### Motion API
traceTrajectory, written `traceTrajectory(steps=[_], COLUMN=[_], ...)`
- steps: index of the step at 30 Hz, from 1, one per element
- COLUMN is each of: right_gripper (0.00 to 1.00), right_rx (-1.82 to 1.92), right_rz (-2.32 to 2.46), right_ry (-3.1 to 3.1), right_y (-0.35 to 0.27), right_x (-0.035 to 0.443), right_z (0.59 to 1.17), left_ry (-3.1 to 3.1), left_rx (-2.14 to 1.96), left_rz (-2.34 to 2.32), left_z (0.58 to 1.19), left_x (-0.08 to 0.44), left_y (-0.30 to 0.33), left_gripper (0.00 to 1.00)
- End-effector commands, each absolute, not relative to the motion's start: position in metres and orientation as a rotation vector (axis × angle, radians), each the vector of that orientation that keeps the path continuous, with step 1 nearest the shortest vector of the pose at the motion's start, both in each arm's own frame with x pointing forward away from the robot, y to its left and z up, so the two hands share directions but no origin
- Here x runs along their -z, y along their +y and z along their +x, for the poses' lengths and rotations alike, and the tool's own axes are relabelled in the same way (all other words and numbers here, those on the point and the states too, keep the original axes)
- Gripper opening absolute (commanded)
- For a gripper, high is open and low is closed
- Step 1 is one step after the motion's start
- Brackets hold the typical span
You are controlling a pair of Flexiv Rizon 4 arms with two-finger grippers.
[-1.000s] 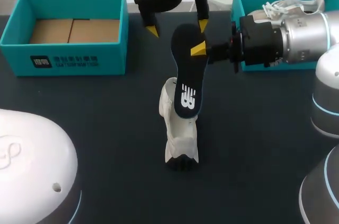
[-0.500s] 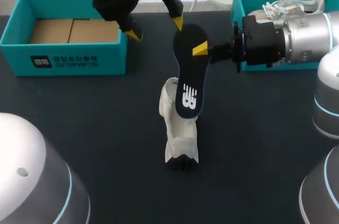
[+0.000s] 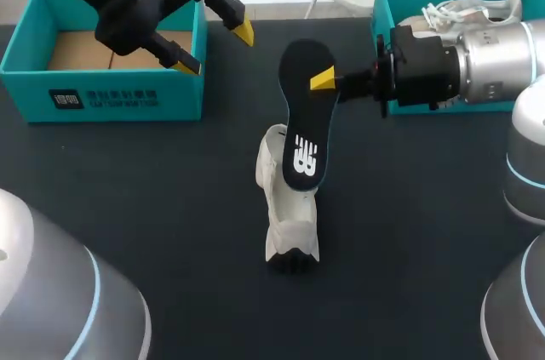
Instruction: Take the shoe out of the shoebox, open the shoe tongue, remove and reinsert the insole, then place the shoe into the shoebox
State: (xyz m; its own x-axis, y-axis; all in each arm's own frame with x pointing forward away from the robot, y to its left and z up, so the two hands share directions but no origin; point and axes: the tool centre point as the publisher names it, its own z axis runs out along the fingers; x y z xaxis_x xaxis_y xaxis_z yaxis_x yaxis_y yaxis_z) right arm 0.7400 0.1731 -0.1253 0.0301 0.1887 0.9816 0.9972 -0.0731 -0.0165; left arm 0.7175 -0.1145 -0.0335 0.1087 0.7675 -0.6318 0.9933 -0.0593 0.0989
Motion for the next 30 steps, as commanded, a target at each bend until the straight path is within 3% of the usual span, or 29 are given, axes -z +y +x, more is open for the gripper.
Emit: traceTrajectory(steps=[1,30], right_gripper=[0.00,0.00], right_rx=[1.148,1.133], right_rz=[-1.420,-1.451], right_ry=[-1.297,-1.214], right_y=[0.174,0.189], right_x=[0.126,0.102], right_z=[0.737,0.727], left_ry=[1.538,1.279], left_rx=[0.769,0.805], left_rz=[1.712,1.366], left_z=[0.714,0.739], left_x=[0.040,0.077], left_y=[-0.110,-0.103], left_gripper=[1.00,1.00])
